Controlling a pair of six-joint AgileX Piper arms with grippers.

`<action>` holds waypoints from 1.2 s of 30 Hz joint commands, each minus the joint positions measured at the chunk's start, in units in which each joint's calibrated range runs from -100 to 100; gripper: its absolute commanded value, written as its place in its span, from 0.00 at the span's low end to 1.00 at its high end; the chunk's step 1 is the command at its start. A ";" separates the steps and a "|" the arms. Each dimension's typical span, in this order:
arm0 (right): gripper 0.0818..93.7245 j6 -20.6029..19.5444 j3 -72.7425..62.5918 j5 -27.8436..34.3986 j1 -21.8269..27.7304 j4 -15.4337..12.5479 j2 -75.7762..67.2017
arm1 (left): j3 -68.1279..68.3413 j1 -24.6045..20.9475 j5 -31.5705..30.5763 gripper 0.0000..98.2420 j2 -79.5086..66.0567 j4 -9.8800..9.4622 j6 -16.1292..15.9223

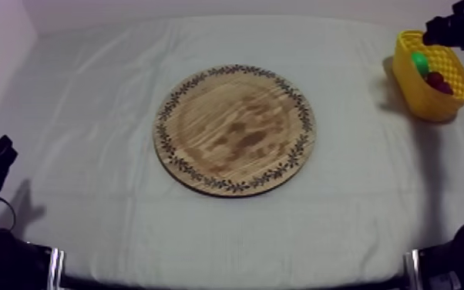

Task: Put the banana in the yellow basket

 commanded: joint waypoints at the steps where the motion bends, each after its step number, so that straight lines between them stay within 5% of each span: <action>1: 0.43 -0.81 2.90 0.17 -0.46 0.36 -6.86 | 0.00 -0.01 0.00 0.00 0.04 -0.02 0.01; 14: 0.08 -4.05 17.78 3.04 -1.27 1.73 -38.74 | 0.00 -0.01 0.00 0.00 0.04 -0.02 0.01; 24: 0.03 -10.81 32.02 5.58 -7.61 8.03 -66.27 | 0.00 -0.01 0.00 0.00 0.04 -0.02 0.01; 36: 0.01 -18.99 54.92 -0.73 -11.47 15.22 -86.09 | 0.00 -0.01 0.00 0.00 0.04 -0.02 0.01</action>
